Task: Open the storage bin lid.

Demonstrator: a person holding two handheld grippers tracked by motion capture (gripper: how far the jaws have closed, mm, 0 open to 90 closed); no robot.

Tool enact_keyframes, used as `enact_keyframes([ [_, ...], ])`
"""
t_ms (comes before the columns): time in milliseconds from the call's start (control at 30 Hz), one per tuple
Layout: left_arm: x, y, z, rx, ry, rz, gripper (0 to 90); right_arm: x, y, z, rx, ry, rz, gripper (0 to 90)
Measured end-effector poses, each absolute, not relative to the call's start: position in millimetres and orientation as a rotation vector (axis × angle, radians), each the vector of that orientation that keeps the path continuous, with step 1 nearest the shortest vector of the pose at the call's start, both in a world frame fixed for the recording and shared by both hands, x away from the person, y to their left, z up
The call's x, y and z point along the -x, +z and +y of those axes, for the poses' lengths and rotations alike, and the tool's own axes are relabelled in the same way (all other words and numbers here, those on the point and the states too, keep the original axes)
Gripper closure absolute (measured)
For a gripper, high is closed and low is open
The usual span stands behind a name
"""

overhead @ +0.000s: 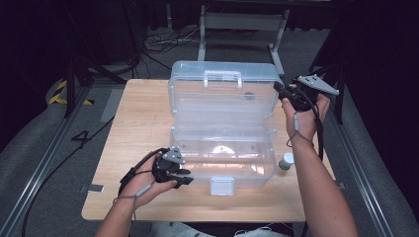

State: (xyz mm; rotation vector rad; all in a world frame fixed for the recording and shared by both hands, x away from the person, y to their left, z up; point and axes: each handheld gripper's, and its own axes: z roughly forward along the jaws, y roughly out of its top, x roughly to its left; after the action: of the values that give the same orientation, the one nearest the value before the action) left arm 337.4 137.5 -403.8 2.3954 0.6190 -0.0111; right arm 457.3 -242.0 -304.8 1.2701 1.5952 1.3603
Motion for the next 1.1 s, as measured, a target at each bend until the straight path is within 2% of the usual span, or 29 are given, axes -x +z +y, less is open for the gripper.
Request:
enact_keyframes([
  [1100, -339.1, -412.5, 135.9, -2.373, -0.01, 0.581, 71.2, -491.7, -301.8, -239.1, -1.336, 1.279, 1.649, 83.0],
])
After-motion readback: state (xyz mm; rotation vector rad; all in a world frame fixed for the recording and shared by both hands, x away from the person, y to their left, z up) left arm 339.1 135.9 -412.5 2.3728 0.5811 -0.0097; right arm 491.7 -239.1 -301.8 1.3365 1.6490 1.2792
